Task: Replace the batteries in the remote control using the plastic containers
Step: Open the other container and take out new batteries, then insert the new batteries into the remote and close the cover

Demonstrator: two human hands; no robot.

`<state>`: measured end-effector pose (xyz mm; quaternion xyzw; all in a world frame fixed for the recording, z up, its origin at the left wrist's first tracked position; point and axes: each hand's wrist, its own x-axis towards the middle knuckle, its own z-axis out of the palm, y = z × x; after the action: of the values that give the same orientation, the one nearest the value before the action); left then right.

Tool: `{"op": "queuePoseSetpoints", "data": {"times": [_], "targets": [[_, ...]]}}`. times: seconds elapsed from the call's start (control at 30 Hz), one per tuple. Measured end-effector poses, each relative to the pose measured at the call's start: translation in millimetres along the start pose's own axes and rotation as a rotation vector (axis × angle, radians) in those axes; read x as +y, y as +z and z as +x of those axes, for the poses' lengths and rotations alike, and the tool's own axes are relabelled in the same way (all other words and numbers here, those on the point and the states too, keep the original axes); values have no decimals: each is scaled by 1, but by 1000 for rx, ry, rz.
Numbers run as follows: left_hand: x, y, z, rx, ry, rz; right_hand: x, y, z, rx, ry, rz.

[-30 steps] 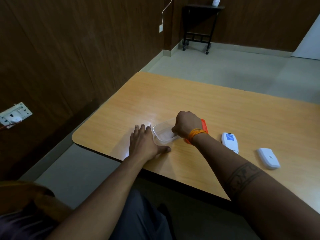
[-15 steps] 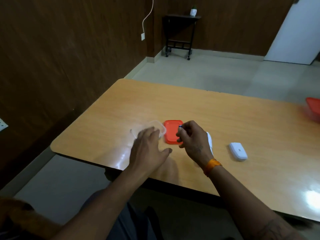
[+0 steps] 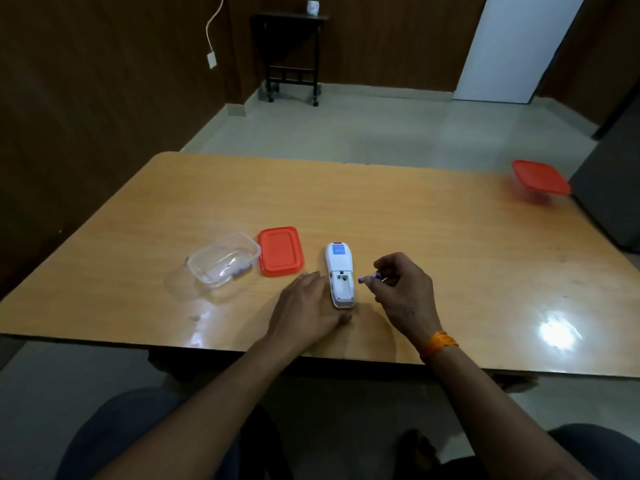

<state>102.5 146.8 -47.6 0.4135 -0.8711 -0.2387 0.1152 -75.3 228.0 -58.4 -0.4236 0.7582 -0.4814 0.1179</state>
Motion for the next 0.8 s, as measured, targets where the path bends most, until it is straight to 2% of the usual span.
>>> {"op": "queuePoseSetpoints", "data": {"times": [0.23, 0.4, 0.8], "targets": [[-3, 14, 8, 94, 63, -39, -2, 9, 11, -89, -87, -30], [-13, 25, 15, 83, 52, -28, -7, 18, 17, -175, -101, -52], [-23, 35, 18, 131, 73, -36, -10, 36, 16, -93, -124, -123]]}}
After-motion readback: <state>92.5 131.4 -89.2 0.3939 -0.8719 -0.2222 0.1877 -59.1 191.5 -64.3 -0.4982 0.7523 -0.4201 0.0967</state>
